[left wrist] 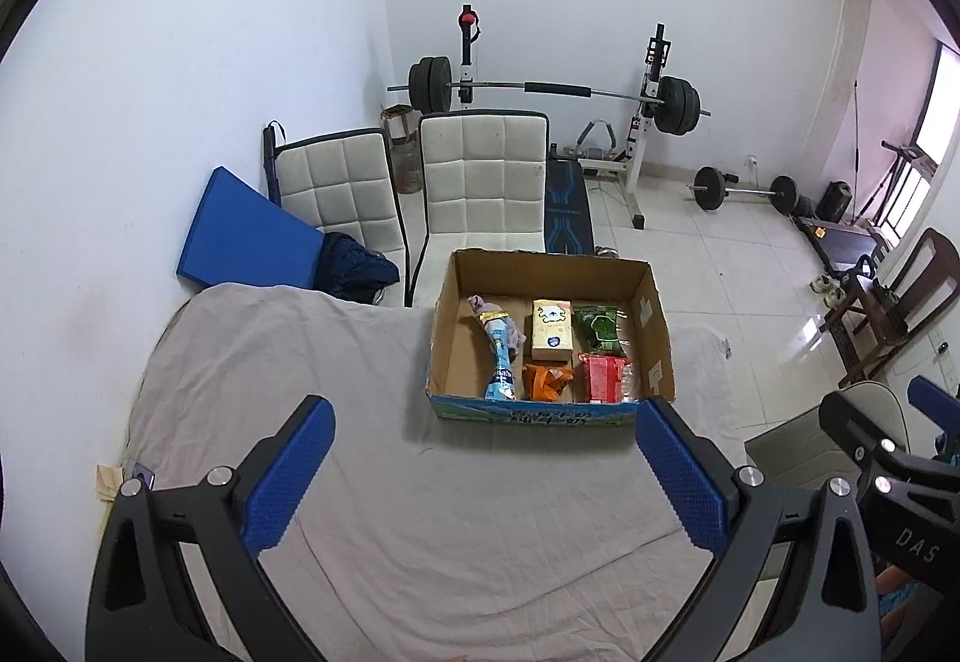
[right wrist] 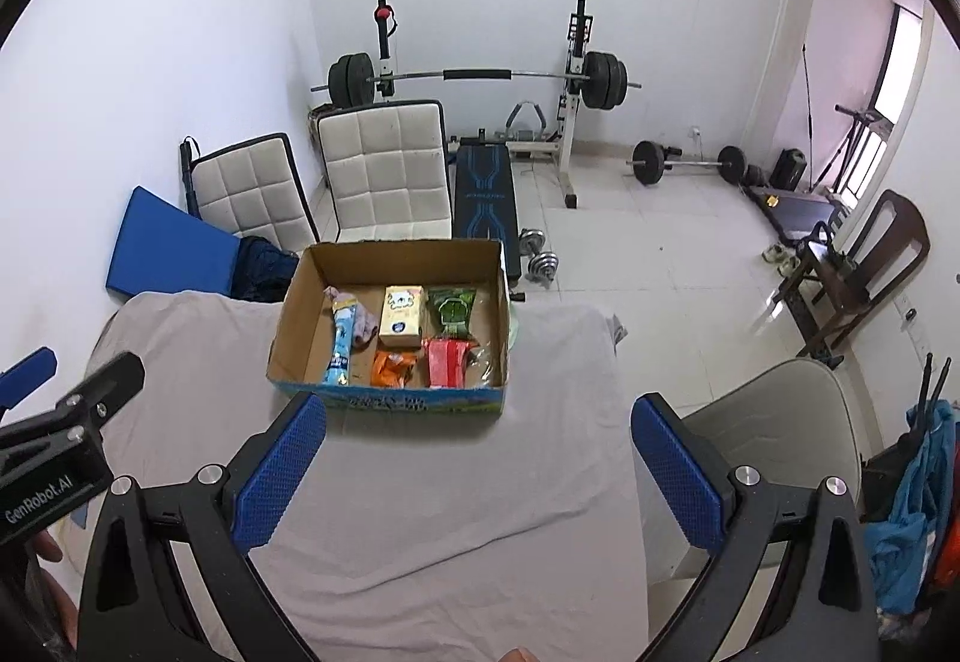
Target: Organize soft objects
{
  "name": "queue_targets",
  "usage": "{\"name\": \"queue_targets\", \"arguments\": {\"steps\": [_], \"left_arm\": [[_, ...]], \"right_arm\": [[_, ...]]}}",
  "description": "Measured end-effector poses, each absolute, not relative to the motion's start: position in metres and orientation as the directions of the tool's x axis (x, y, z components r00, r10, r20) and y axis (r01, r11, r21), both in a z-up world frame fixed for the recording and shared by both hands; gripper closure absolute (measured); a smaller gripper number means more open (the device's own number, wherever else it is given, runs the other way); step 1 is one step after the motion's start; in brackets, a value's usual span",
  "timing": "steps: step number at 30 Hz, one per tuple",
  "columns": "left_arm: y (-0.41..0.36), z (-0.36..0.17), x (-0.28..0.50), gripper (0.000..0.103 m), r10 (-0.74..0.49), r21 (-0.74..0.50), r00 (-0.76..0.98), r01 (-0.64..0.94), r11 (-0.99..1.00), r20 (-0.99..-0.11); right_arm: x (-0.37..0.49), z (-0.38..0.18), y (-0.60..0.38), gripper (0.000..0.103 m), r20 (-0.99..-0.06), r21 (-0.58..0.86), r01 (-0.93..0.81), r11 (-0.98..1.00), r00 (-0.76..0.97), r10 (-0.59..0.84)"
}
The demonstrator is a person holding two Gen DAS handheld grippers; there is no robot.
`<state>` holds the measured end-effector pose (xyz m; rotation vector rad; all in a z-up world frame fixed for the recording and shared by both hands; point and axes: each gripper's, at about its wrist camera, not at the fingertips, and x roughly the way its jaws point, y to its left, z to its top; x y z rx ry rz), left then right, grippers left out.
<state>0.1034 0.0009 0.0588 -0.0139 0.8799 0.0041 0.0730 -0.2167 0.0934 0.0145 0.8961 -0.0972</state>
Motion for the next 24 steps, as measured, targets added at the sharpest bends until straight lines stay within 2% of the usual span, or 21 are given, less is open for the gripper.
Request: {"name": "queue_targets", "arguments": {"steps": [24], "left_arm": [[-0.002,0.061,0.107,0.000,-0.016,-0.011,0.632,0.011,1.000,-0.775]], "right_arm": [[0.069,0.103,-0.217,0.000,-0.761,-0.059,0.110,0.992,0.638,-0.116]]}}
